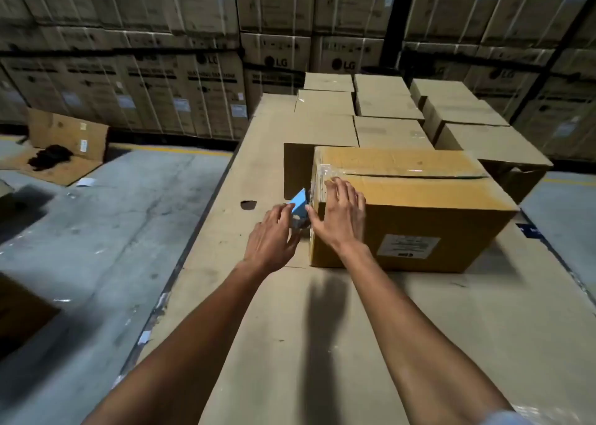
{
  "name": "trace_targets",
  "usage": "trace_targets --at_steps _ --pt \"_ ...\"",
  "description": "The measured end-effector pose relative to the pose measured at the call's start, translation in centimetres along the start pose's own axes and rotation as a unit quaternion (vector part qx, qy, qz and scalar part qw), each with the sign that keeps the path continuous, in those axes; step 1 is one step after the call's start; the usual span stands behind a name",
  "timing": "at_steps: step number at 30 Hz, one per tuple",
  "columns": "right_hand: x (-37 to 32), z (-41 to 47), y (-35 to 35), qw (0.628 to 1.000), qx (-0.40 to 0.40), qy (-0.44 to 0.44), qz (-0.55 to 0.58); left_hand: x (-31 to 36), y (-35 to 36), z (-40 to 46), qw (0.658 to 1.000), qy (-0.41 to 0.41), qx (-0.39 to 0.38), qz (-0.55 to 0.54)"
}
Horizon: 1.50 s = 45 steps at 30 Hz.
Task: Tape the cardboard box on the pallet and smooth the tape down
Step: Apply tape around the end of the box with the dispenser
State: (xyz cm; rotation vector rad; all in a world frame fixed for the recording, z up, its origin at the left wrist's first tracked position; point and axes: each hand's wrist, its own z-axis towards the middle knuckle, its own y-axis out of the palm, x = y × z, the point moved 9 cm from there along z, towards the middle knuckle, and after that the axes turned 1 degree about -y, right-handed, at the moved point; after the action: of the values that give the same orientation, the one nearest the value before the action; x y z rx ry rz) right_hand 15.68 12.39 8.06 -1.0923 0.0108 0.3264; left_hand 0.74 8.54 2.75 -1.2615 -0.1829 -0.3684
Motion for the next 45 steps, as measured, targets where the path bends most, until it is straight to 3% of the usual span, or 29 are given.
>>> trace_targets --at_steps 11,24,31,45 --pt "-0.6 2.6 5.4 0.985 -0.115 0.108 -0.077 -5.2 1.0 4.7 0.996 0.065 -0.051 -0.025" --pt "2.0 -4.5 1.5 0.983 -0.126 0.098 -0.087 -4.9 5.9 2.3 0.974 0.163 -0.145 -0.066" --pt "1.5 -5.5 -1.2 0.983 -0.084 0.139 -0.089 -3.3 5.9 0.5 0.964 0.219 -0.141 -0.056" --pt "0.7 -2.5 -0.4 0.948 -0.102 0.180 -0.240 -2.8 9.6 -0.3 0.947 0.273 -0.162 -0.046"
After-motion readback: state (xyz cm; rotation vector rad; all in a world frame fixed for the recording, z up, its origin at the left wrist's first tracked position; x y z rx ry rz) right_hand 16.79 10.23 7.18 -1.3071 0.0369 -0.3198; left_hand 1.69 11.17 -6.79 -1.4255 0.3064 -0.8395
